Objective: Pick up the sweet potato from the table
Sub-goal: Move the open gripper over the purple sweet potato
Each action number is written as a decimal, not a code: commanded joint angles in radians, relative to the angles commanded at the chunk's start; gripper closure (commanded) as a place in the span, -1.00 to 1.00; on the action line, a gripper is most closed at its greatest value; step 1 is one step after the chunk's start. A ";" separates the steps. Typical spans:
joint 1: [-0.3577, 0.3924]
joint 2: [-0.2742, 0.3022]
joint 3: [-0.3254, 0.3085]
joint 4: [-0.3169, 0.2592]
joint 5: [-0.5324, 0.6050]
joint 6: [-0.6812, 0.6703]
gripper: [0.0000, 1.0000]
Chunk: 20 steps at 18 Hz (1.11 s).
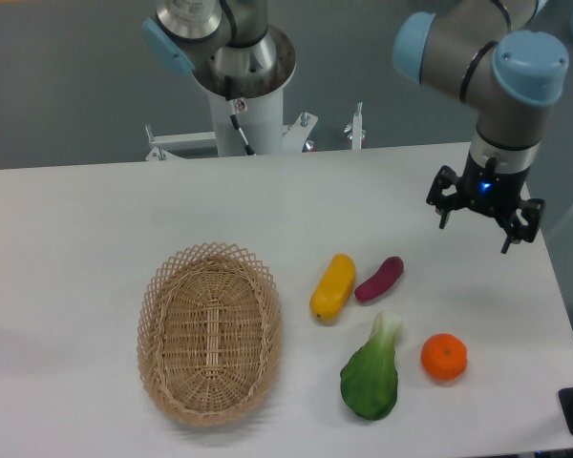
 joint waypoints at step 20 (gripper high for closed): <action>-0.055 0.019 -0.327 0.244 0.144 0.164 -1.00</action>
